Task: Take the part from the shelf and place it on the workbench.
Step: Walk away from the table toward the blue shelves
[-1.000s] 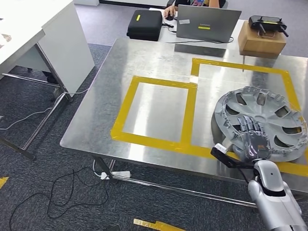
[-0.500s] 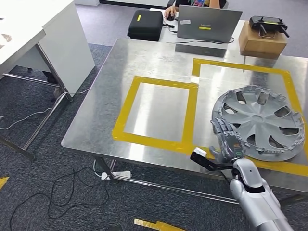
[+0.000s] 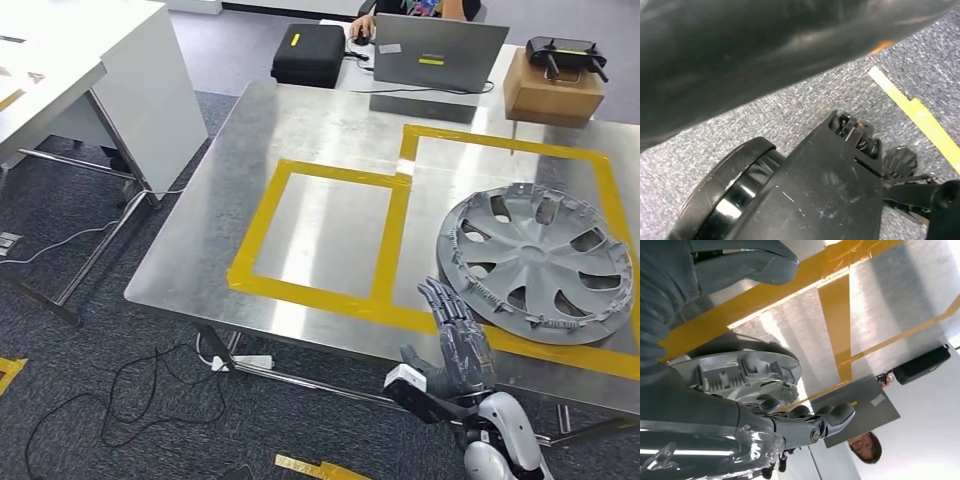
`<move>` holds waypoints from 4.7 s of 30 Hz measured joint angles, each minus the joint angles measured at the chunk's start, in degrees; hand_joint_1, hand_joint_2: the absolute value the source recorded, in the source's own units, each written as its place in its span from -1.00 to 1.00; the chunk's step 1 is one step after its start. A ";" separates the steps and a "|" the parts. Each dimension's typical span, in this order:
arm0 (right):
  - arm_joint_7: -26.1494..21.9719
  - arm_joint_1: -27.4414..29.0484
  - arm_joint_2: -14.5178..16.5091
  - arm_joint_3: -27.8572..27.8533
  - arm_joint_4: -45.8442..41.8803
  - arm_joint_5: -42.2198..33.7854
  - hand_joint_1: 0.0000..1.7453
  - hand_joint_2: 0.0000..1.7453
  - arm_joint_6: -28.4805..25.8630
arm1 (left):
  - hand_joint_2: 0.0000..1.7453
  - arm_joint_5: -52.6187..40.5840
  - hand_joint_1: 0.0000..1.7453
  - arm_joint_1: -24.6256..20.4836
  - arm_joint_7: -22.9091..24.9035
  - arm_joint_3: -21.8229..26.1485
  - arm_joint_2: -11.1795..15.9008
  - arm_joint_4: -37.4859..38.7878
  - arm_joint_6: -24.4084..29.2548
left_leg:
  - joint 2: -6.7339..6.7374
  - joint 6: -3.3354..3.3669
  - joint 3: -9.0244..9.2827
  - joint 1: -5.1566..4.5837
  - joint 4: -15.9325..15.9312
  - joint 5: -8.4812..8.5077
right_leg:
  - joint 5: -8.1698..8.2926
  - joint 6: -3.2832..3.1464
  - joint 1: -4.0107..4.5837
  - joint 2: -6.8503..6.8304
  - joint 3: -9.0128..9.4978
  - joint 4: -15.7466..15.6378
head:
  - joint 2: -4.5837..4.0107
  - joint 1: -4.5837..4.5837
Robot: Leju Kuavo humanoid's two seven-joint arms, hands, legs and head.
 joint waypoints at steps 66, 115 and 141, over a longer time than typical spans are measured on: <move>-2.85 -10.66 25.71 -54.33 77.22 -9.10 -1.00 -1.00 3.23 | -1.00 23.06 -1.00 -13.11 9.72 22.19 -2.09 0.07 19.05 | 1.49 0.57 -10.70 -1.93 8.12 -0.59 | -1.21 -4.82 2.51 -1.23 5.86 -4.91 | 0.00 -0.33; -24.11 -7.14 19.54 -68.21 76.18 -20.89 -1.00 -1.00 13.55 | -1.00 77.29 -1.00 -25.74 41.59 -12.78 24.36 -68.72 -17.81 | -0.06 3.36 -7.58 -1.29 2.85 4.06 | -6.72 -1.36 2.16 -0.91 -7.56 16.54 | -0.01 0.72; -24.60 -6.31 19.49 -73.16 75.05 -20.93 -1.00 -1.00 14.31 | -1.00 93.86 -1.00 -25.78 54.71 -72.18 37.97 -99.58 10.13 | 2.56 2.84 -3.82 -1.83 0.90 2.59 | -4.29 -2.98 3.20 -3.08 -0.70 3.76 | 0.00 0.80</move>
